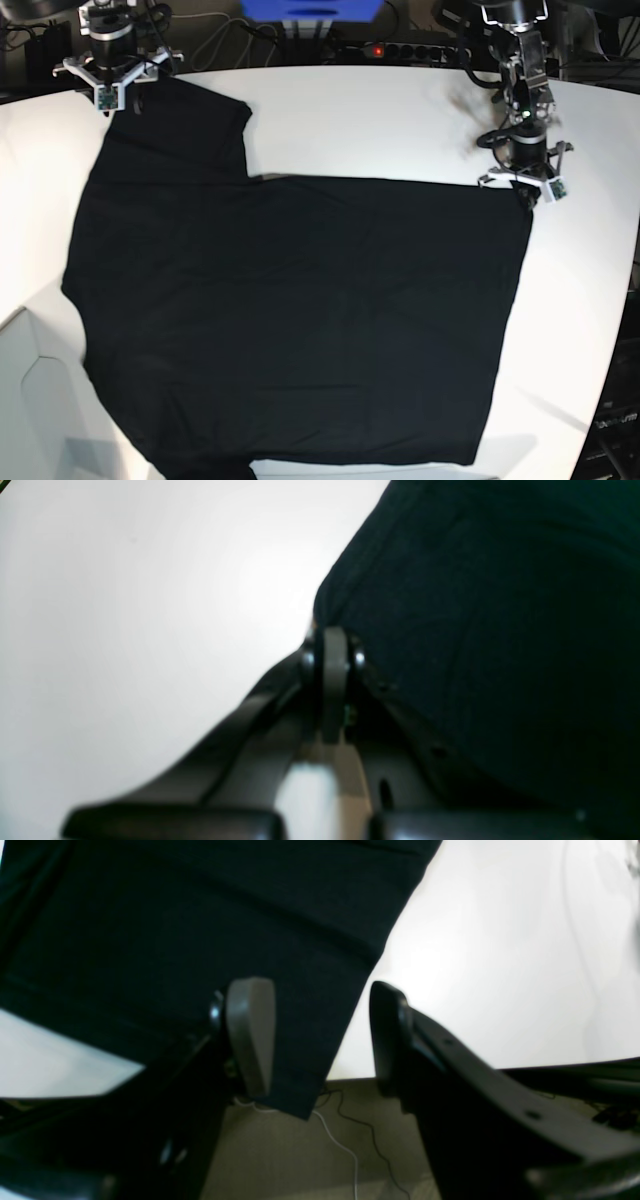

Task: Fold the T-shirt properly
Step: 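Lower both grippers and pinch the shirt's collar-edge corners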

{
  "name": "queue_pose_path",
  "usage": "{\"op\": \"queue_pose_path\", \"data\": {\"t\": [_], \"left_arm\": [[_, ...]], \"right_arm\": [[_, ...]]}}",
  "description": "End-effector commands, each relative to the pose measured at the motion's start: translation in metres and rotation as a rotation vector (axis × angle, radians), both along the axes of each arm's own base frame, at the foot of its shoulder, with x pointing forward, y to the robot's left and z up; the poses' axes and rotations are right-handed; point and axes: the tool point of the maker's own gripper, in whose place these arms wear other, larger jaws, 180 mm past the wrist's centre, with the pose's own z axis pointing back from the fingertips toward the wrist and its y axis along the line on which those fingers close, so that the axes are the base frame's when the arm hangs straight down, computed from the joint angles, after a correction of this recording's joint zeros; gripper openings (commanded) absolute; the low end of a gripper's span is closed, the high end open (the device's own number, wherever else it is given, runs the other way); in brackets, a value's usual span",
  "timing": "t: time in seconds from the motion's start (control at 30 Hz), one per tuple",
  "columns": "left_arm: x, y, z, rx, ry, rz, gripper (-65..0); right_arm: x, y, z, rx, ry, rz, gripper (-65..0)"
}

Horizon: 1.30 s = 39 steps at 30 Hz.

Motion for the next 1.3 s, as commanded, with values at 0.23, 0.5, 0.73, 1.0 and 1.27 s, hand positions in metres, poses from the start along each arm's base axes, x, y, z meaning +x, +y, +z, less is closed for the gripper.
{"op": "queue_pose_path", "data": {"t": [0.23, 0.5, 0.73, 1.0, 1.27], "left_arm": [[-0.020, 0.001, -0.007, -0.003, 0.055, -0.002, -64.8], [-0.022, 0.002, -0.008, 0.000, 0.058, -0.001, -64.8], [-0.028, 0.003, -0.010, 0.002, 0.070, -0.001, -64.8], [-0.028, 0.003, -0.010, 0.002, 0.070, -0.001, -64.8], [-0.028, 0.003, -0.010, 0.002, 0.070, -0.001, -64.8]], "right_arm": [[0.004, -0.001, 0.007, -0.012, -0.026, 0.018, -33.5], [0.004, -0.005, 0.007, -0.025, -0.021, 0.029, -33.1], [0.010, -0.024, 0.011, -0.061, -0.035, -0.014, -26.9], [0.016, -0.030, -0.010, -0.051, 0.049, -0.053, -26.9], [0.016, -0.039, -0.038, -0.045, 0.106, -0.087, -26.9]]}}
